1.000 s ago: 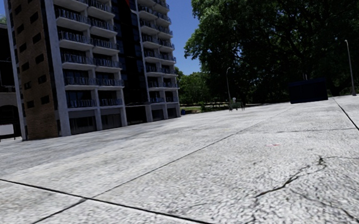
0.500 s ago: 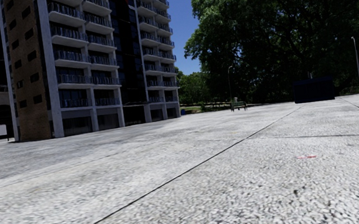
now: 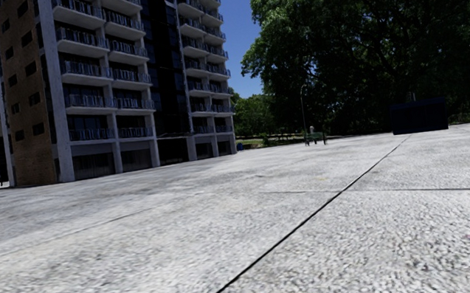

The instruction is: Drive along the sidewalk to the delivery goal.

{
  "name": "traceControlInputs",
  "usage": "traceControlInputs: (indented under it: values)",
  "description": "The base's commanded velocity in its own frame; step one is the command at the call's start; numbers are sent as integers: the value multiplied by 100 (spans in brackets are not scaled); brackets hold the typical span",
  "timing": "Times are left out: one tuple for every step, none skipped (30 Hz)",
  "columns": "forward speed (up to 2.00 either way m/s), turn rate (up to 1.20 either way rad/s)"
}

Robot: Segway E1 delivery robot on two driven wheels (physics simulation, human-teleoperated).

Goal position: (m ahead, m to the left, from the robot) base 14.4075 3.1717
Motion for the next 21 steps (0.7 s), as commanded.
traceControlInputs:
  values:
    - [200, 0]
    - [200, 0]
    - [200, 0]
    - [200, 0]
    - [200, 0]
    - [200, 0]
    - [200, 0]
    - [200, 0]
    - [200, 0]
    - [200, 0]
    - [200, 0]
    - [200, 0]
    - [200, 0]
    - [200, 0]
    - [200, 0]
    - [200, 0]
    - [200, 0]
    - [200, 0]
    - [200, 0]
    - [200, 0]
    - [200, 0]
